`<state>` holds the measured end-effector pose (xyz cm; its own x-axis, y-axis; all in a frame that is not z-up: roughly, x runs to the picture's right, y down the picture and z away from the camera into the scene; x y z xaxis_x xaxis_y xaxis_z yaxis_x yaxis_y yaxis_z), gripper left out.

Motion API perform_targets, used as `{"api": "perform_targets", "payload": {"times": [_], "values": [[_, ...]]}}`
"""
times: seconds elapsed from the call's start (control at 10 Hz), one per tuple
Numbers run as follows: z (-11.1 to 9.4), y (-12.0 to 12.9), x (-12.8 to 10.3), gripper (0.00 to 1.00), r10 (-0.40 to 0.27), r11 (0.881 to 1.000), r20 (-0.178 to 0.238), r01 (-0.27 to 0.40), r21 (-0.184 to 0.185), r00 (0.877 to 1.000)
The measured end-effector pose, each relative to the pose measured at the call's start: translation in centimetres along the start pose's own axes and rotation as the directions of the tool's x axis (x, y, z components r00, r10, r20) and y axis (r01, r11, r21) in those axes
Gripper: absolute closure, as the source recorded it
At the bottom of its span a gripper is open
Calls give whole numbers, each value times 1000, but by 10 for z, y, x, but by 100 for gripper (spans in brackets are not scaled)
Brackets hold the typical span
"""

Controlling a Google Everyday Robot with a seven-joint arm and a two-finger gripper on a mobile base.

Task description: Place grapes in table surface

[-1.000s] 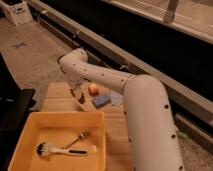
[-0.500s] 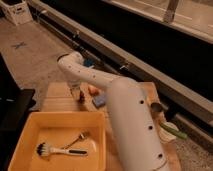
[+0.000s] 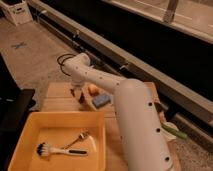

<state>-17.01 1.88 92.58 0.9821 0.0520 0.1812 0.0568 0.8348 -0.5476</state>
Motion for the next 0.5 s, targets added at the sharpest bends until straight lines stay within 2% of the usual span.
{"api": "perform_targets", "payload": {"times": [0.2,0.5], "values": [[0,-2,3,35,19,1000,-1,-19,5,1000],[20,-5,18,35,88,996,-30,-87,7,996]]}}
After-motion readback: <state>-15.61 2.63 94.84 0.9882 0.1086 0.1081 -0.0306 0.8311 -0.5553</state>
